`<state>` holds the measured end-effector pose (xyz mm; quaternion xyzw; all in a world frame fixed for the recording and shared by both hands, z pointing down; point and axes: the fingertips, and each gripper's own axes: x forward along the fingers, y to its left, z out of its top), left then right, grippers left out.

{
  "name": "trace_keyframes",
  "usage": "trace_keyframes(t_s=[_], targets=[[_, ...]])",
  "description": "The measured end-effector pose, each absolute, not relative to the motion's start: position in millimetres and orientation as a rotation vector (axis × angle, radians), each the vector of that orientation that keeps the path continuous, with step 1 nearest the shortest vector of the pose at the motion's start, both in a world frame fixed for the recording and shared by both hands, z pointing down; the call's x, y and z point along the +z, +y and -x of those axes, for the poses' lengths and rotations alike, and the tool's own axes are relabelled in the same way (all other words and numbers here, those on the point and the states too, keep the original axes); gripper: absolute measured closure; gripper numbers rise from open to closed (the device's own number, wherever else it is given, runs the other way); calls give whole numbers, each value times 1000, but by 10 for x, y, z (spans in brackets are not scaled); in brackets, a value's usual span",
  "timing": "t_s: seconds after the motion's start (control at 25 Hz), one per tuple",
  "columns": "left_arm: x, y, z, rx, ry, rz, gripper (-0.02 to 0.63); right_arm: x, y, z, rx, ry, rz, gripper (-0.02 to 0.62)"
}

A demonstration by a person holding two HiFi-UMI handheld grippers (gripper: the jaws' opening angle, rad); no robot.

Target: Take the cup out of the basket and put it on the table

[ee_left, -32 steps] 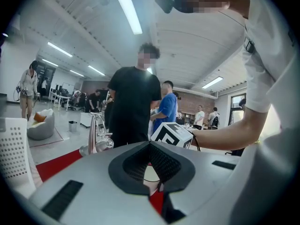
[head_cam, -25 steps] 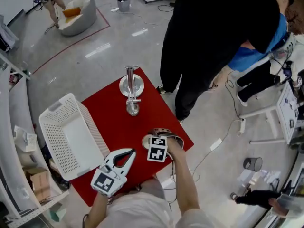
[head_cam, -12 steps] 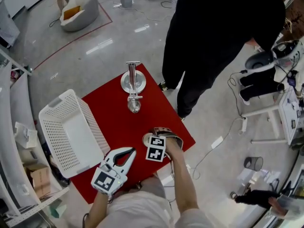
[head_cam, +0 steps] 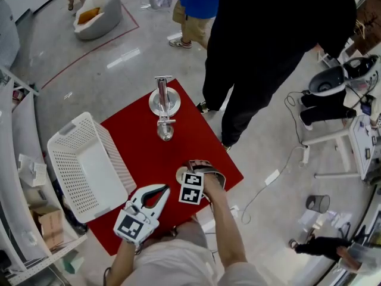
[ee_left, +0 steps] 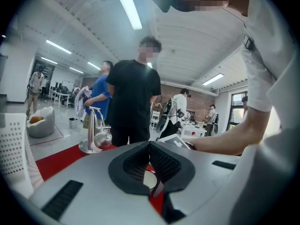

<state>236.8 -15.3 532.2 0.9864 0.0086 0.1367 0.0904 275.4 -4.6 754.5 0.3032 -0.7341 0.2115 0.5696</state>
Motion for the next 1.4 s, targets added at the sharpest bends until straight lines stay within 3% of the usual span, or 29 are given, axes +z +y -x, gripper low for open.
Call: trace_keyframes(t_s=[1.04,1.4], targets=[[5252,-181,-2304,375,-16,-2938,595,7275,171,-2874,504,-1724,-807,181],[5108,-248,-2250,332,-48,-2955,595,6176,-54,-2850,374,-1980,-1269,183]])
